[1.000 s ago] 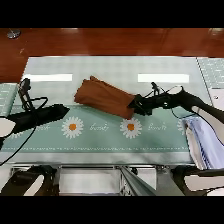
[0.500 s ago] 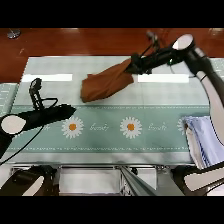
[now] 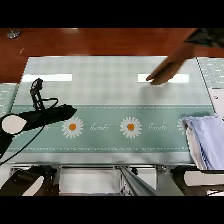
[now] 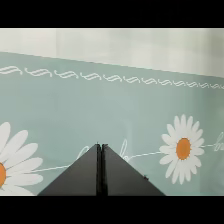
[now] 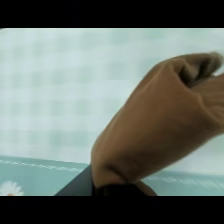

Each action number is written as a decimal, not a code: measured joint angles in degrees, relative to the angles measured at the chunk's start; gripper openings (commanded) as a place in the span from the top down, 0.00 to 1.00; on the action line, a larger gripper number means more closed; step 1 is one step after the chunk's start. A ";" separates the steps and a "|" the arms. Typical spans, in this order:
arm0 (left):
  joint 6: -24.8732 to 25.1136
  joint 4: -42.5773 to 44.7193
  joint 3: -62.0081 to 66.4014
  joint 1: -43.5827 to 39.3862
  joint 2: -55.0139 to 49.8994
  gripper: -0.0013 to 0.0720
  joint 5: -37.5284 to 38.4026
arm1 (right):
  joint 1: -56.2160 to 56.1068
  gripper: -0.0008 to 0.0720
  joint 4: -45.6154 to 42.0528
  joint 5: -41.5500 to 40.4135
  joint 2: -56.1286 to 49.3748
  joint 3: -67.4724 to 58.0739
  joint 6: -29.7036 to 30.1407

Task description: Fold the shirts.

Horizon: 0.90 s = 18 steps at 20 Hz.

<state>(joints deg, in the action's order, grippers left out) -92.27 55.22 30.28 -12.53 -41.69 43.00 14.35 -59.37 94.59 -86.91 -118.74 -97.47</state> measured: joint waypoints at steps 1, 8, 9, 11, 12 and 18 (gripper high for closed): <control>-0.02 -0.61 0.00 0.00 0.00 0.95 0.00 | 2.84 0.95 -1.97 2.32 1.60 0.57 -0.92; 0.81 -2.45 0.00 -0.07 0.00 0.95 -0.70 | 21.66 0.95 -15.65 10.27 18.05 16.52 -3.45; 1.03 -2.51 0.00 -0.07 0.00 0.95 -0.85 | 24.61 0.95 -17.59 10.67 21.29 20.20 -3.82; 1.25 -2.58 0.00 -0.20 0.00 0.95 -1.20 | 30.67 0.95 -22.12 11.04 27.52 27.39 -4.39; 1.38 -2.64 0.00 -0.39 0.00 0.95 -1.55 | 33.75 0.94 -24.74 11.17 30.67 30.86 -4.68; 1.60 -2.78 0.00 -2.25 -0.07 0.95 -3.17 | 49.48 0.13 -38.29 9.70 45.72 53.22 -5.42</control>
<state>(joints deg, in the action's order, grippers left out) -90.67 52.45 30.28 -14.79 -41.76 39.83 63.83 -97.67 104.29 -41.19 -65.52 -102.89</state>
